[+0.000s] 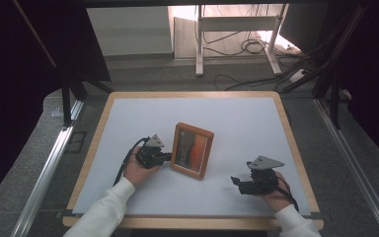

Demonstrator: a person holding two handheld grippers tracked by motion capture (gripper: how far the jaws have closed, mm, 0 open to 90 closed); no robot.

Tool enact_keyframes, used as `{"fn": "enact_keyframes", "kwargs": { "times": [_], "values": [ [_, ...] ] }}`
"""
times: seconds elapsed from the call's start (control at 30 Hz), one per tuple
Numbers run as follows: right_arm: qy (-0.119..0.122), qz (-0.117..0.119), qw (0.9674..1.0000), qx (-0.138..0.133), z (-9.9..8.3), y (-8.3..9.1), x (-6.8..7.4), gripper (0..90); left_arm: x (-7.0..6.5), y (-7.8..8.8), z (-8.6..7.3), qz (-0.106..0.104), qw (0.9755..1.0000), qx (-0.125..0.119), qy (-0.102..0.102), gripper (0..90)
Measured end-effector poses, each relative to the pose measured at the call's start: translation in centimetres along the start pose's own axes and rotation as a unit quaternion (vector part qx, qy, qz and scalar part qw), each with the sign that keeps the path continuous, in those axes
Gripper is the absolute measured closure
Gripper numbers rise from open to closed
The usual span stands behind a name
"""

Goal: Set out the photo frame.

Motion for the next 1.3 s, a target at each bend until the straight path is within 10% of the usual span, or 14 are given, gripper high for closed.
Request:
{"fn": "enact_keyframes", "kwargs": {
  "times": [1.3],
  "values": [
    [0.01, 0.001, 0.9999, 0.003, 0.0, -0.1, 0.1, 19.1, -2.2, 0.0, -1.1, -0.018, 0.9994, 0.018, -0.025, 90.0]
  ]
}}
Point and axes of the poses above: each handheld gripper's, and its own axes: y roughly backward along the jaws, z roughly out of its top, x roughly to its left, the point moved 10 cm from there along -y, roughly forward along the jaws, and after that the axes turned 2 degrees about x, right-handed, at the moved point
